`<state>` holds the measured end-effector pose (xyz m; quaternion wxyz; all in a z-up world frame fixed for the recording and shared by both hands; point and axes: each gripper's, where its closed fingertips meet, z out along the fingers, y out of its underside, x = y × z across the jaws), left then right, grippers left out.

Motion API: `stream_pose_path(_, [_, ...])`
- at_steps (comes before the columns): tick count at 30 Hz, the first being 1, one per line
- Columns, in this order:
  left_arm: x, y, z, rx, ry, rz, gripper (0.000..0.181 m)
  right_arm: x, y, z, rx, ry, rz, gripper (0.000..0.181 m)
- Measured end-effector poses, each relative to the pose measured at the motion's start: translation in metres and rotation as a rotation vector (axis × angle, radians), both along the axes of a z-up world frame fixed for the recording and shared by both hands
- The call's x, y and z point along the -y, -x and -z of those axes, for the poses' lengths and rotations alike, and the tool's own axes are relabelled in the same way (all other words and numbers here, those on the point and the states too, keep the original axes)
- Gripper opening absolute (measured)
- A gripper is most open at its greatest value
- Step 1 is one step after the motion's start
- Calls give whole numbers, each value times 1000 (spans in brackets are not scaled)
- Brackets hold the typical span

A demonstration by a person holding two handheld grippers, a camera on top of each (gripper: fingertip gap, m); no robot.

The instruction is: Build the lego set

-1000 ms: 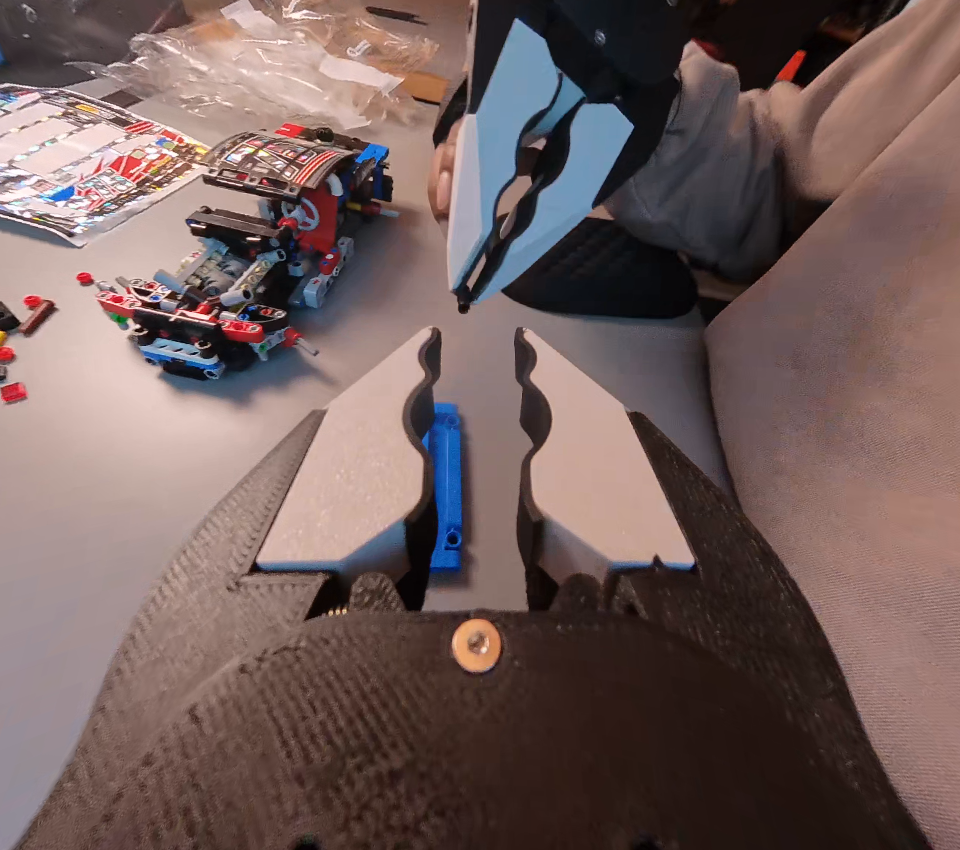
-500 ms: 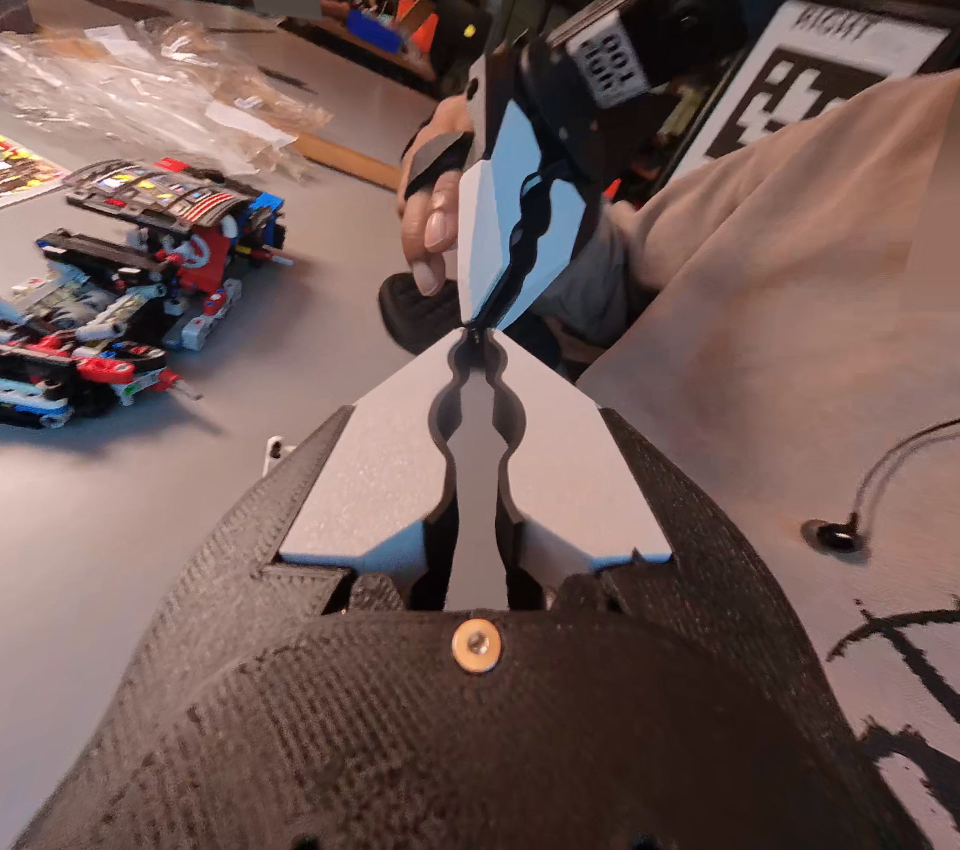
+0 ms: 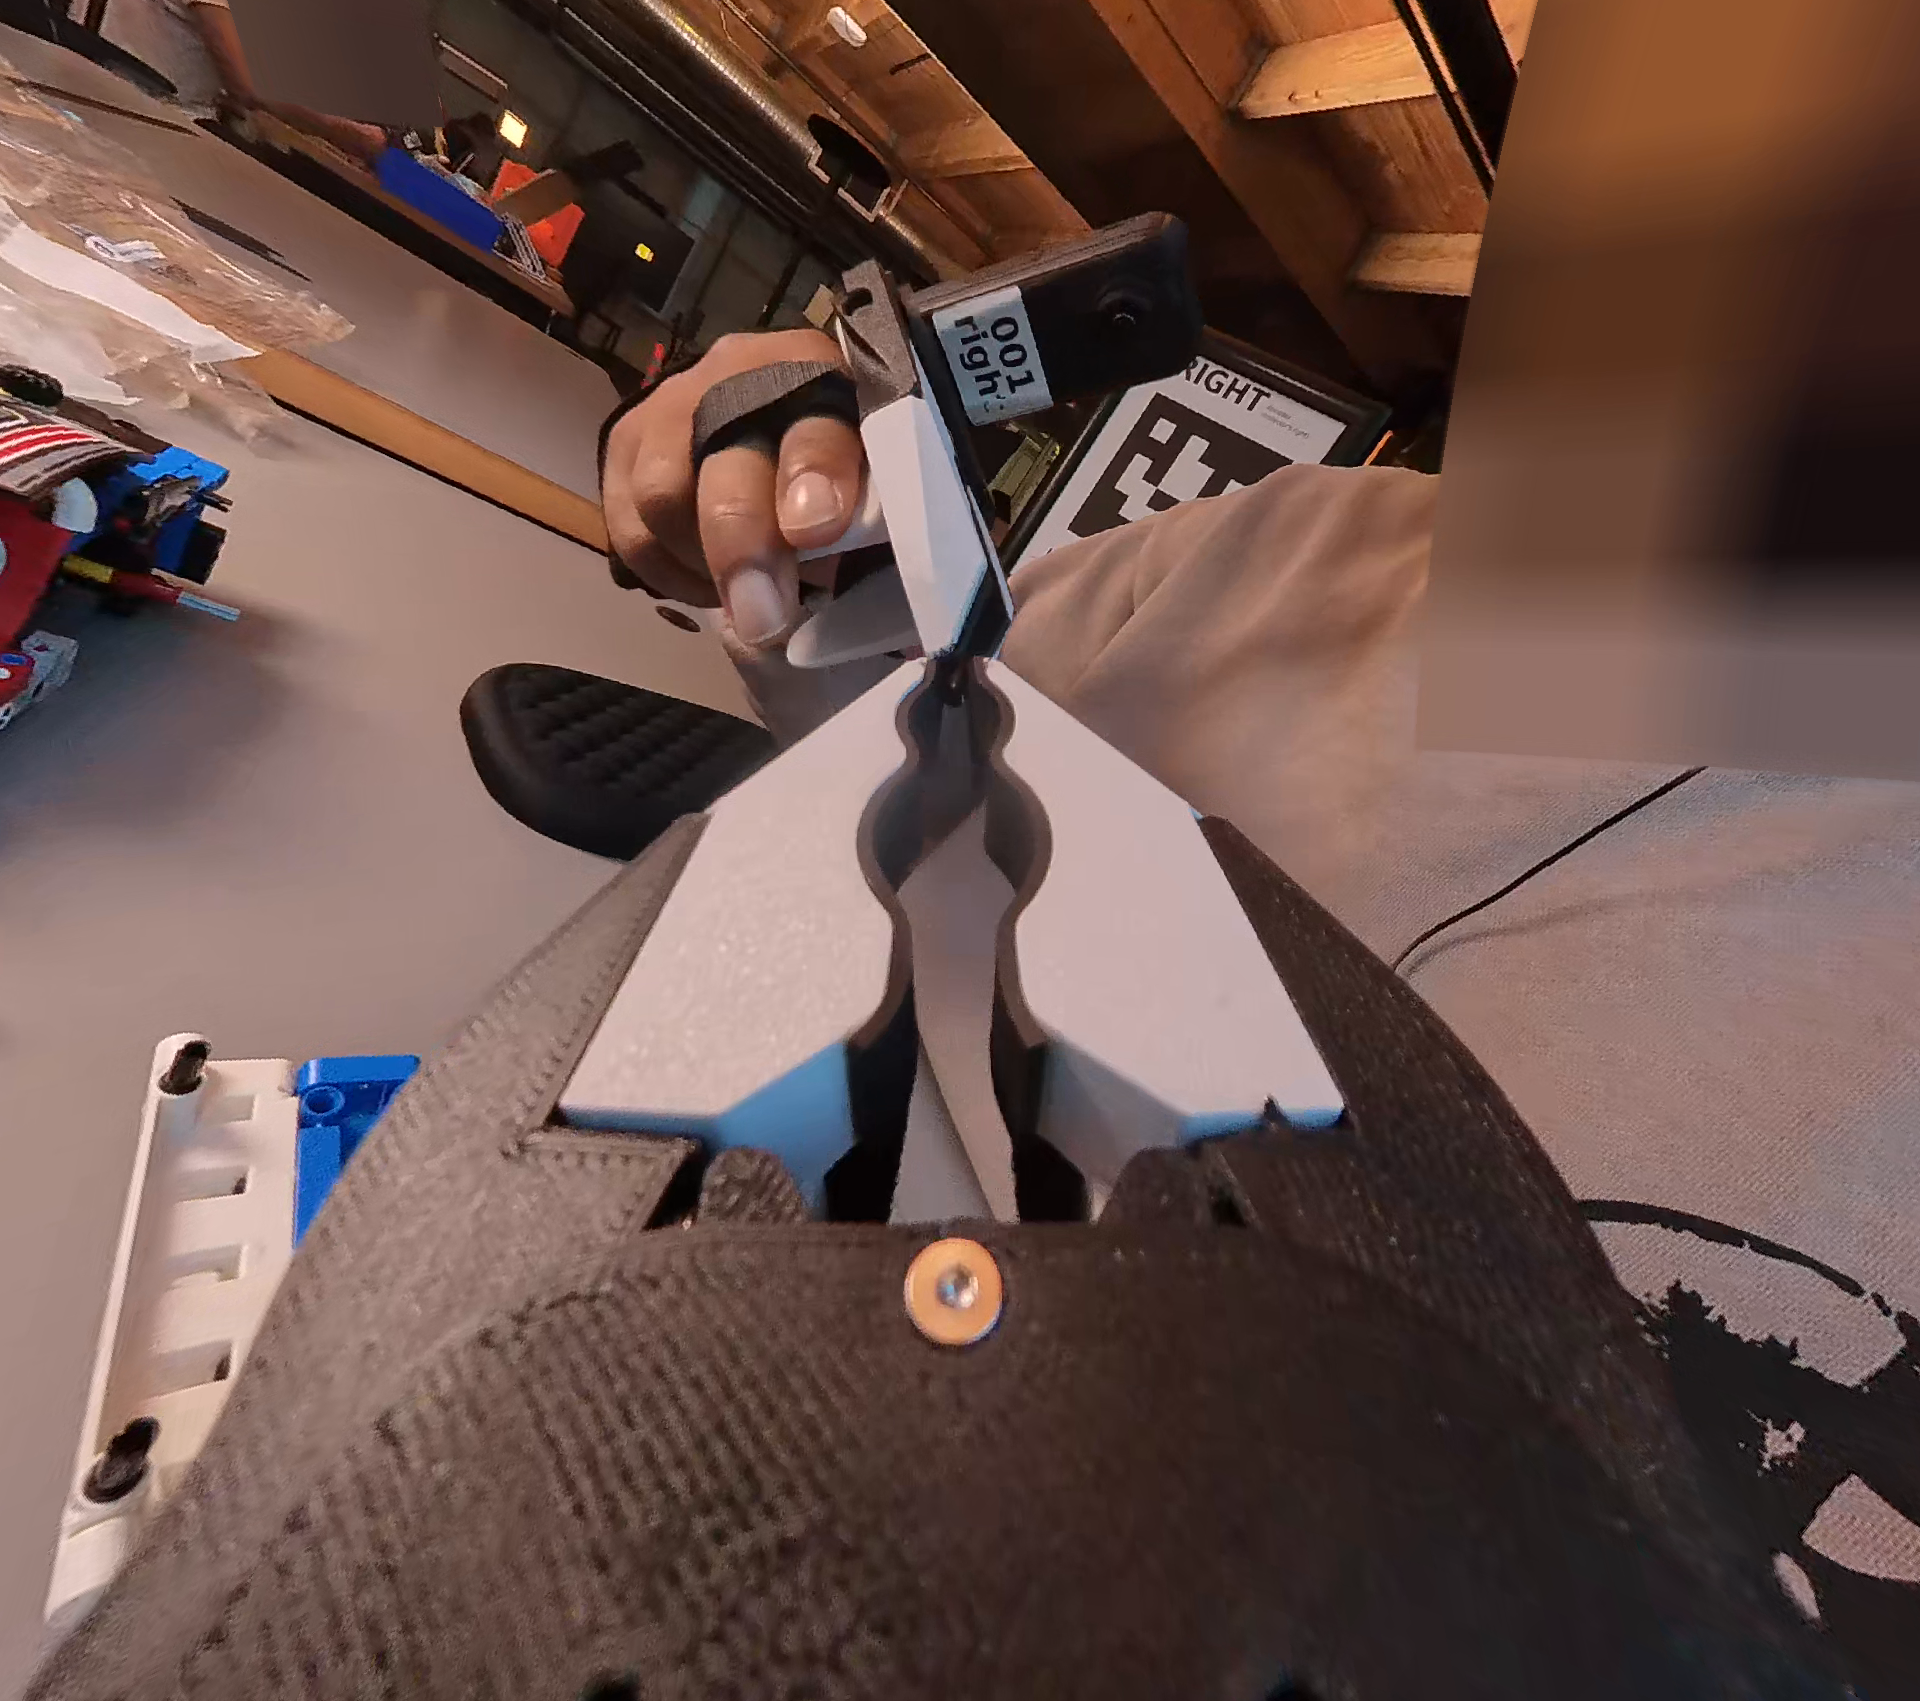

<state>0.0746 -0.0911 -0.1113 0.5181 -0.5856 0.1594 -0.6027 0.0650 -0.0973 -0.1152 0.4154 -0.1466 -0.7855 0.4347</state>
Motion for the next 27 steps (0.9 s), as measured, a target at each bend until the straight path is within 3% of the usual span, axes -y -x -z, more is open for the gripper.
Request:
stream_pose_path(4, [-4,5,-2,51,38,-11,2,-4,4,-2,-17,-41,42,3])
stream_pose_path(6, [-16,18,1,15,54,-113,6,-14,11,0,8,-26,90,2])
stream_pose_path(8, [-27,38,18,-192,46,-255,28,-28,16,6,67,-13,125,3])
stream_pose_path(11, [-37,69,67,-669,55,-425,47,-45,22,30,224,-30,148,2])
stream_pose_path(14, [-29,68,113,-869,160,-339,67,-50,24,73,431,-90,139,2])
stream_pose_path(17, [-20,59,140,-993,190,-258,74,-52,22,111,597,-185,137,3])
stream_pose_path(22, [-22,61,156,-1185,123,-282,59,-57,23,137,744,-283,136,3])
stream_pose_path(27, [-20,59,158,-1206,111,-274,49,-62,23,146,827,-360,127,3])
